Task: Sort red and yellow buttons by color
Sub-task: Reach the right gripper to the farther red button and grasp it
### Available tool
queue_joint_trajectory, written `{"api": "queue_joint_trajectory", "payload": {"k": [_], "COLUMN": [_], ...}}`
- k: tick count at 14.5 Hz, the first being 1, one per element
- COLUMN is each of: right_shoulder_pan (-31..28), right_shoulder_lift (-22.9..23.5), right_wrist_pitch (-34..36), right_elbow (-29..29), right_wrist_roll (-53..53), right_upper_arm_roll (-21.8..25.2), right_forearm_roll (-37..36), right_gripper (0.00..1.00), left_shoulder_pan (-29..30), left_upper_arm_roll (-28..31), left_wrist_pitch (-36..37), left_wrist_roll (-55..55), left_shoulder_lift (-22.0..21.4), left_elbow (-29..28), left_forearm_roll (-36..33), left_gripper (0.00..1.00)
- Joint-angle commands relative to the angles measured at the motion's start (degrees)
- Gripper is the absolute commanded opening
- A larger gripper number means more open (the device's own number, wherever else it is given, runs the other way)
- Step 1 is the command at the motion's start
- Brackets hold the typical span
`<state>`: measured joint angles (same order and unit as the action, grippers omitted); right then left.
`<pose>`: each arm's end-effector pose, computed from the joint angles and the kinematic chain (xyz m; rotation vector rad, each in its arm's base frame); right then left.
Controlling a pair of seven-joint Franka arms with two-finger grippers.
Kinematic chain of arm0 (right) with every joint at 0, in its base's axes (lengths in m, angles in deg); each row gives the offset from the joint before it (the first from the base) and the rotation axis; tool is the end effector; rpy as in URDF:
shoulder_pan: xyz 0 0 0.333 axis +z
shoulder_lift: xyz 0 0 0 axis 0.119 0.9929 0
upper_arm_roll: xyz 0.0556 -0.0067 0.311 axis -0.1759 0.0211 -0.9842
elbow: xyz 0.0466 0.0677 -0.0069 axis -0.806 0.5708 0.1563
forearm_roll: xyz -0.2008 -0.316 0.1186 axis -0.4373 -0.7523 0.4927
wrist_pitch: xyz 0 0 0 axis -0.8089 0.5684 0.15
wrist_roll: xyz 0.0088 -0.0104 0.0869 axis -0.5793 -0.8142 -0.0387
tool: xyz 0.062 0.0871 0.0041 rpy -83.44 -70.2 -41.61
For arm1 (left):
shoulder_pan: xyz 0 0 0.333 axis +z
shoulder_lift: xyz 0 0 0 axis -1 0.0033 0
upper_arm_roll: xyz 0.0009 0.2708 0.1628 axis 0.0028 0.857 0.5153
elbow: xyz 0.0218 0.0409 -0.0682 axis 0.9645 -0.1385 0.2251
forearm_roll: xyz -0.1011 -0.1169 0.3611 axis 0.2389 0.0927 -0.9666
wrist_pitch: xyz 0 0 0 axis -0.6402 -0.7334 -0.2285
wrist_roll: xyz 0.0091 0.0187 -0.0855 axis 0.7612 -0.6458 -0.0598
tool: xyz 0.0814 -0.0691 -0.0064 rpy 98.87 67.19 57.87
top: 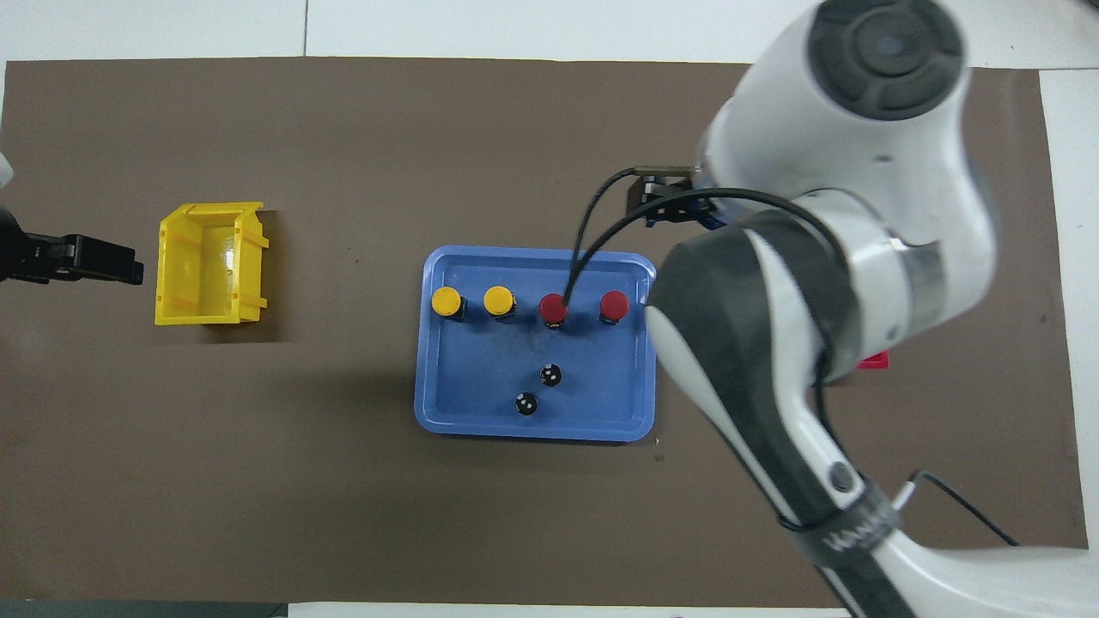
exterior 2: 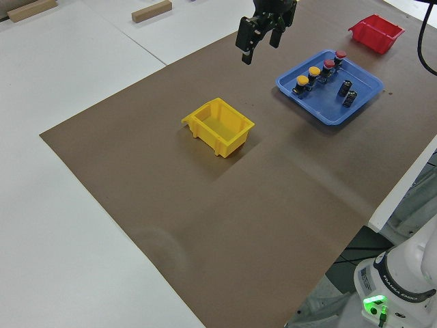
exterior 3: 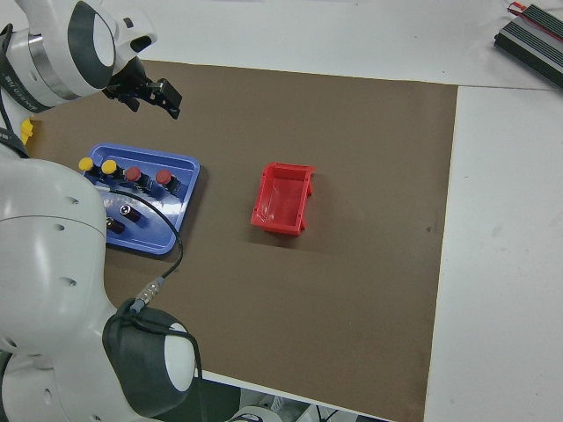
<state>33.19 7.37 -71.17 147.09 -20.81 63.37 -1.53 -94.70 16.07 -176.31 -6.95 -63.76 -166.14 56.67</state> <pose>0.5992 0.2787 0.5244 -3.1284 0.1819 -0.1057 0.5341 -0.0395 0.5901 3.1141 -0.1713 0.0157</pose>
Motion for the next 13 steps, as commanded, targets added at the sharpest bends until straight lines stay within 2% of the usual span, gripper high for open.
{"api": "queue_joint_trajectory", "payload": {"k": [1, 4, 9, 13], "right_shoulder_pan": [1.6, 3.5, 4.8, 5.0], "right_shoulder_lift": [2.0, 3.1, 2.6, 2.2], "right_wrist_pitch": [-8.8, -16.4, -20.7, -20.4], "right_elbow": [6.5, 12.8, 19.5, 20.7], "right_wrist_roll": [-3.6, -6.9, -6.8, -7.0], "right_upper_arm_roll": [0.3, 0.3, 0.2, 0.2], "right_forearm_roll": [0.7, 0.5, 0.3, 0.3], "right_gripper": [1.0, 1.0, 0.99, 0.94], "left_shoulder_pan": [0.1, 0.1, 0.1, -0.6], "left_upper_arm_roll": [0.1, 0.1, 0.0, -0.1], "left_wrist_pitch": [1.0, 1.1, 1.1, 0.3], "left_wrist_roll": [0.4, 1.0, 0.5, 0.3], "left_shoulder_lift": [-0.7, -0.9, -0.9, -0.9], "left_elbow": [-0.7, -0.8, -0.8, -1.4], "left_forearm_roll": [0.3, 0.3, 0.3, 0.3], "left_gripper": [1.0, 1.0, 1.0, 1.0]}}
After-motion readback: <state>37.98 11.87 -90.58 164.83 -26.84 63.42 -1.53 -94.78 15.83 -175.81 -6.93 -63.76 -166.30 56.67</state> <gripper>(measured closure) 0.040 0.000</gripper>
